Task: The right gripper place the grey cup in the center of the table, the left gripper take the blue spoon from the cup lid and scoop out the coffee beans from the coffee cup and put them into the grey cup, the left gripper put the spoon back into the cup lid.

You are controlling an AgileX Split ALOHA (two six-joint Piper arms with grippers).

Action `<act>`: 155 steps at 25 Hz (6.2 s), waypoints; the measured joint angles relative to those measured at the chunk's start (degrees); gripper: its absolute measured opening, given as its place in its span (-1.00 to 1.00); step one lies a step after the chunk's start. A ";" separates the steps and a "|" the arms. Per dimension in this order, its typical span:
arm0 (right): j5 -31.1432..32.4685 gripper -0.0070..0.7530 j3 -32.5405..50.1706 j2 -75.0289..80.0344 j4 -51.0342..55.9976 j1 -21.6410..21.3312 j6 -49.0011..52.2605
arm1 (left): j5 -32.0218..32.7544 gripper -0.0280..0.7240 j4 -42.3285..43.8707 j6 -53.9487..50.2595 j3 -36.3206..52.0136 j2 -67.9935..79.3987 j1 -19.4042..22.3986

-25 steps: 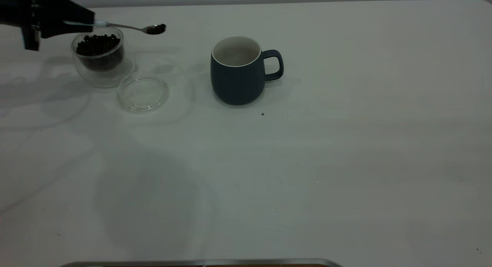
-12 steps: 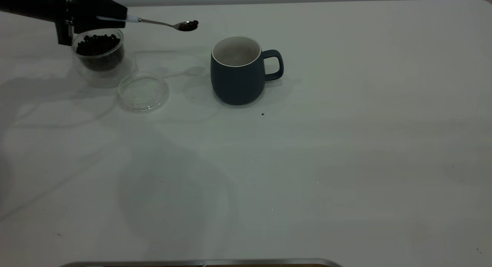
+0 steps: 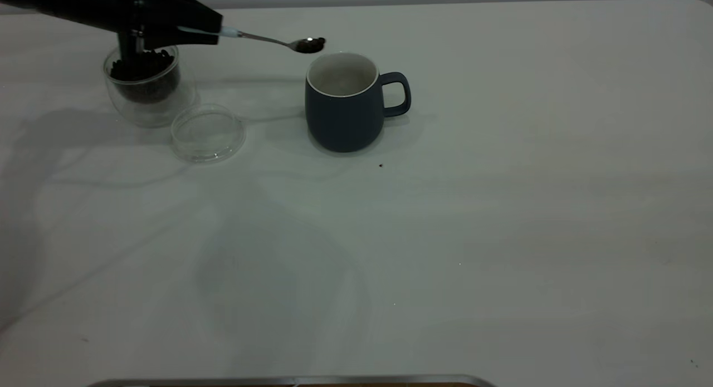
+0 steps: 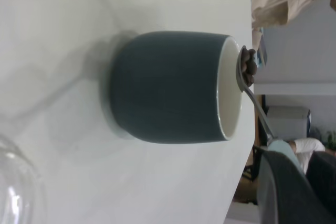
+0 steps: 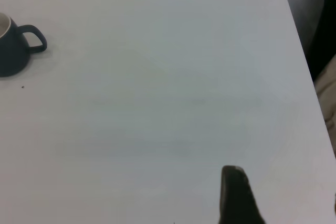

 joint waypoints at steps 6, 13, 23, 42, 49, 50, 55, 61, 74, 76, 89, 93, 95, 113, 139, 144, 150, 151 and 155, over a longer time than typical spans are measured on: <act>0.00 0.26 0.00 0.00 0.00 0.00 0.00 | 0.00 -0.59 0.00 2.37 0.00 0.00 -1.81; 0.00 0.26 0.00 0.00 0.00 0.00 0.00 | 0.00 -0.59 0.00 11.61 0.00 0.00 -2.82; 0.00 0.21 0.00 0.00 0.00 0.00 0.00 | -1.56 -0.59 0.05 32.59 0.00 0.00 -2.82; 0.00 0.21 0.00 0.00 0.00 0.00 0.00 | -0.24 -0.59 -2.43 27.23 0.00 -4.13 0.43; 0.00 0.21 0.00 0.00 0.00 0.00 0.00 | 0.51 -0.59 10.38 10.05 0.00 -11.43 6.02; 0.00 0.21 0.00 0.00 0.00 0.00 0.00 | 0.57 -0.59 13.12 7.34 0.00 -12.36 6.84; 0.00 0.21 0.00 0.00 0.00 0.00 0.00 | 0.57 -0.59 26.24 -2.00 0.00 -13.41 8.59; 0.00 0.21 0.00 0.00 0.00 0.00 0.00 | 0.57 -0.59 30.40 -6.05 0.00 -11.22 8.59; 0.00 0.21 0.00 0.00 0.00 0.00 0.00 | -6.80 -0.59 29.98 -10.67 5.36 -6.78 8.59; 0.00 0.21 0.00 0.00 0.00 0.00 0.00 | -7.34 -0.59 29.17 -10.42 6.17 -6.38 8.59; 0.00 0.21 0.00 0.00 0.00 0.00 0.00 | -7.42 -0.59 25.47 -8.77 6.39 -2.16 8.59; 0.00 0.21 0.00 0.00 0.00 0.00 0.00 | -8.08 -0.59 24.90 -8.77 6.39 -1.98 8.59; 0.00 0.21 0.00 0.00 0.00 0.00 0.00 | -8.43 -0.59 24.83 -8.77 6.39 -1.98 8.59; 0.00 0.21 0.00 0.00 0.00 0.00 0.00 | -13.46 0.39 27.07 -8.78 6.39 -1.49 8.59; 0.00 0.21 0.00 0.00 0.00 0.00 0.00 | 0.58 0.55 38.51 -27.78 -1.11 -31.06 9.72; 0.00 0.21 0.00 0.00 0.00 0.00 0.00 | 0.58 0.55 54.13 -35.43 -1.11 -43.61 3.31; 0.00 0.21 0.00 0.00 0.00 0.00 0.00 | 0.58 0.55 64.90 -41.70 -0.71 -53.71 -4.64; 0.00 0.21 0.00 0.00 0.00 0.00 0.00 | 0.58 0.55 65.49 -42.25 -0.02 -55.14 -5.72; 0.00 0.21 0.00 0.00 0.00 0.00 0.00 | 0.58 0.55 66.29 -43.16 6.22 -62.69 -9.56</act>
